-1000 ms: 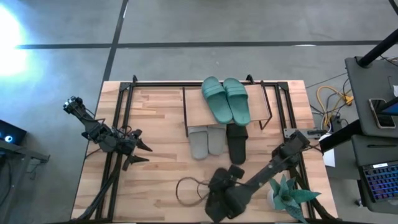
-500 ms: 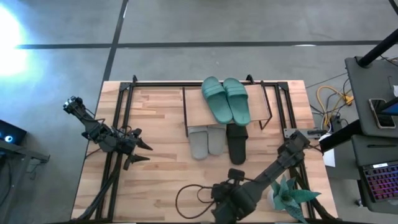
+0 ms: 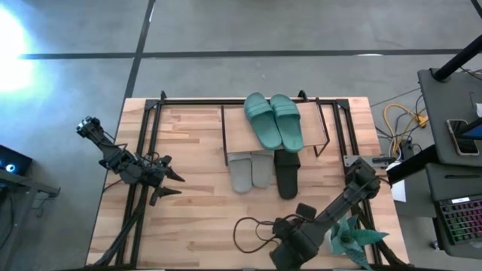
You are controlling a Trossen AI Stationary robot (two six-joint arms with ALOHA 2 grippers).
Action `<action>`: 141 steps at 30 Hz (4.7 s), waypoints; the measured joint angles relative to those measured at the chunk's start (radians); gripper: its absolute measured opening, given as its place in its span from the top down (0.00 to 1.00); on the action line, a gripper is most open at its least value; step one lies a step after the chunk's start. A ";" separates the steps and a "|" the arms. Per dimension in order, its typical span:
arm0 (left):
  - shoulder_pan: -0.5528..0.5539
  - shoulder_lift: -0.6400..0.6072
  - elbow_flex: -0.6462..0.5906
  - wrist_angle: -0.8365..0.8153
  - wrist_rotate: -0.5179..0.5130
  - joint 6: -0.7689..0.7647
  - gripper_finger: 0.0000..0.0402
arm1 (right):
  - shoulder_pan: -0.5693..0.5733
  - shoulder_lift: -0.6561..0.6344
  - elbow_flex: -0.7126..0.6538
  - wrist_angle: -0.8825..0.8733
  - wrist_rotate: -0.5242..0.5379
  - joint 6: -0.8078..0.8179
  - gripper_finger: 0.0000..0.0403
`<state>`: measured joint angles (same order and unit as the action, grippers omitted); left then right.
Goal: Pick and place slides into the shelf
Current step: Put the black slide under the shelf
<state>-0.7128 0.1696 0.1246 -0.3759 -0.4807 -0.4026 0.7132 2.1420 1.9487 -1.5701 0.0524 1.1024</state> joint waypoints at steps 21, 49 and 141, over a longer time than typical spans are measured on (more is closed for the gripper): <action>0.000 0.000 0.001 0.000 0.000 0.000 0.48 | -0.028 -0.289 -0.520 -0.003 0.083 0.134 0.97; 0.000 0.000 0.000 0.000 -0.002 -0.002 0.48 | -0.074 -0.292 -0.712 0.000 0.519 -0.241 0.97; 0.000 0.020 0.005 0.084 -0.231 0.024 0.48 | -0.144 -0.792 -1.041 0.785 -0.241 0.654 0.98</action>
<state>-0.7124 0.1894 0.1299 -0.2919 -0.7120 -0.3790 0.5689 1.3503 0.9073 -0.7855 -0.1889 1.7567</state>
